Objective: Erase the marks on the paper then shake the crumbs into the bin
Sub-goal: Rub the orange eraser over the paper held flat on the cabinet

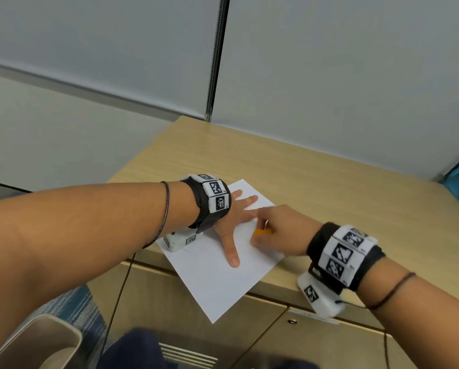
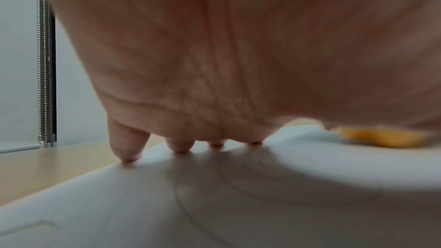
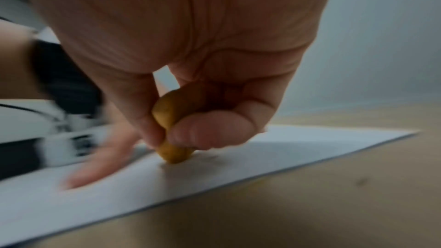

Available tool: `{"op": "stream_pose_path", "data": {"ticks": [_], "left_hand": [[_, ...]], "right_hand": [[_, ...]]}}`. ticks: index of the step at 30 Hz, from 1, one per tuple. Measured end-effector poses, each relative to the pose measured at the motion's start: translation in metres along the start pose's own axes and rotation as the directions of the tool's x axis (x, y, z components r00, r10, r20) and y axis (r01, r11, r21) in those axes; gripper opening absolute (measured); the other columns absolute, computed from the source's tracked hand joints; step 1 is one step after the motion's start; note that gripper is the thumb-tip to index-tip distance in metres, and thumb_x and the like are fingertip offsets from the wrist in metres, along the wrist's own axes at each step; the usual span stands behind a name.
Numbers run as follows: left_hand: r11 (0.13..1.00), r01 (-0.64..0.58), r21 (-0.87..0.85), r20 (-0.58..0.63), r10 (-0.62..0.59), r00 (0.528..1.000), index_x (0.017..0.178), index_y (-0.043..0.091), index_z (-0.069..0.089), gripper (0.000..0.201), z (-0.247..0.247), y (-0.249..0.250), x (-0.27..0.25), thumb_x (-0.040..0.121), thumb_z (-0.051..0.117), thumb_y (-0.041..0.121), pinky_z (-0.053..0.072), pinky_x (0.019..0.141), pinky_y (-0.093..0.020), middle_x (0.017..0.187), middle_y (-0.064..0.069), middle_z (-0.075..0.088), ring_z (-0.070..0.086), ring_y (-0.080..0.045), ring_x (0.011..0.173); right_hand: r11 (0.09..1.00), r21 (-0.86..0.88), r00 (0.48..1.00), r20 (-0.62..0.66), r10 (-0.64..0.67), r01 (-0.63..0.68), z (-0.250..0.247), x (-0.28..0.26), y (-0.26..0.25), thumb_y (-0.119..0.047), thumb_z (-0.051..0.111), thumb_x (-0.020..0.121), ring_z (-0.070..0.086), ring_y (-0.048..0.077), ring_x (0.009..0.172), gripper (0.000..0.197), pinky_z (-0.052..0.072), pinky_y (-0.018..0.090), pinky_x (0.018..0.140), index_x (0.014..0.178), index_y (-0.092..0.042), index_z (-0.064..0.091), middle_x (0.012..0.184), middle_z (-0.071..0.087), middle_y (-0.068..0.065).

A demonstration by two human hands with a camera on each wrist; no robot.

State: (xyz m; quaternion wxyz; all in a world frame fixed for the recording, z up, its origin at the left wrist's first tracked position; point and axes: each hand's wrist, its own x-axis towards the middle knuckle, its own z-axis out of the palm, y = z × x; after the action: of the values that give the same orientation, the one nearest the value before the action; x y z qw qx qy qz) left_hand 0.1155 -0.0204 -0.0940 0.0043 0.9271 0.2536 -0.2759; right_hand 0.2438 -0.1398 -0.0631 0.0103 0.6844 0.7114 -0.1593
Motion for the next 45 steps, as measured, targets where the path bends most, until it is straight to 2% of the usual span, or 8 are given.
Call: {"op": "stream_pose_path", "data": {"ticks": [4,10,16,19,27,37,41,45], "left_hand": [[1.0,-0.009,-0.005,0.003,0.009,1.0,0.148,0.045,-0.03,0.151,-0.001,0.0,0.0,0.046,0.071,0.089,0.002,0.115,-0.068,0.161,0.006,-0.034,-0.021,-0.036,0.151],[1.0,0.01,-0.005,0.012,-0.01,1.0,0.148,0.047,-0.031,0.149,0.0,0.0,-0.001,0.046,0.071,0.089,0.0,0.115,-0.069,0.161,0.006,-0.035,-0.022,-0.035,0.151],[1.0,-0.008,-0.012,0.025,0.008,1.0,0.151,0.048,-0.021,0.144,-0.002,0.0,-0.002,0.049,0.073,0.086,0.002,0.116,-0.069,0.16,0.004,-0.036,-0.023,-0.035,0.15],[1.0,-0.005,-0.015,0.018,0.006,1.0,0.15,0.047,-0.025,0.143,-0.003,0.001,-0.006,0.052,0.073,0.085,0.0,0.116,-0.067,0.161,0.004,-0.035,-0.021,-0.034,0.151],[0.999,0.007,-0.047,0.003,-0.007,1.0,0.15,0.035,-0.032,0.153,0.001,0.0,-0.003,0.051,0.074,0.085,-0.002,0.117,-0.066,0.16,0.01,-0.036,-0.021,-0.029,0.152],[0.999,0.013,-0.033,-0.008,-0.013,1.0,0.152,0.032,-0.029,0.154,0.0,0.001,0.0,0.05,0.074,0.085,0.0,0.118,-0.063,0.162,0.008,-0.032,-0.021,-0.03,0.152],[0.999,0.027,-0.04,-0.007,-0.027,1.0,0.152,0.036,-0.029,0.153,-0.001,0.0,-0.002,0.05,0.072,0.087,0.0,0.117,-0.065,0.161,0.01,-0.032,-0.021,-0.028,0.152],[0.992,0.102,-0.07,0.009,-0.101,0.995,0.153,0.035,-0.027,0.152,-0.008,0.004,-0.004,0.047,0.067,0.092,0.002,0.119,-0.066,0.163,0.009,-0.03,-0.016,-0.031,0.153]], "right_hand": [[0.992,0.023,0.992,0.015,-0.127,0.127,0.012,-0.011,-0.008,-0.036,0.066,0.09,0.056,0.011,0.073,0.024,0.042,0.023,0.062,0.095,-0.013,0.064,0.084,0.062,-0.003],[0.996,0.039,0.995,-0.063,0.082,-0.08,-0.008,0.014,0.027,-0.035,0.065,0.089,0.058,0.015,0.07,0.024,0.045,0.027,0.059,0.095,-0.012,0.063,0.081,0.059,-0.004],[0.993,-0.008,0.988,0.098,-0.12,0.121,-0.001,0.003,-0.002,-0.037,0.067,0.088,0.057,0.013,0.074,0.021,0.047,0.027,0.066,0.095,-0.018,0.061,0.085,0.062,-0.004],[0.999,-0.04,0.996,0.08,-0.031,0.034,-0.015,0.024,0.016,-0.038,0.068,0.088,0.055,0.008,0.063,0.022,0.042,0.022,0.056,0.095,-0.018,0.063,0.085,0.063,-0.003],[0.983,0.114,0.985,-0.079,0.151,-0.142,-0.018,0.053,0.045,-0.031,0.068,0.087,0.066,0.018,0.06,0.02,0.06,0.036,0.065,0.093,-0.013,0.061,0.081,0.069,0.003],[0.993,0.07,0.993,0.056,-0.101,0.097,-0.001,-0.002,0.027,-0.034,0.069,0.089,0.058,0.01,0.067,0.017,0.049,0.025,0.062,0.094,-0.018,0.062,0.078,0.061,-0.008],[0.966,0.257,0.994,-0.087,0.063,-0.038,-0.01,-0.001,0.042,-0.032,0.066,0.093,0.065,0.012,0.064,0.015,0.045,0.015,0.048,0.102,-0.021,0.061,0.078,0.064,-0.005],[0.911,0.403,0.97,-0.173,0.169,-0.087,-0.027,-0.001,0.052,-0.033,0.066,0.093,0.068,0.017,0.067,0.014,0.054,0.027,0.051,0.1,-0.022,0.06,0.085,0.07,0.005]]}}
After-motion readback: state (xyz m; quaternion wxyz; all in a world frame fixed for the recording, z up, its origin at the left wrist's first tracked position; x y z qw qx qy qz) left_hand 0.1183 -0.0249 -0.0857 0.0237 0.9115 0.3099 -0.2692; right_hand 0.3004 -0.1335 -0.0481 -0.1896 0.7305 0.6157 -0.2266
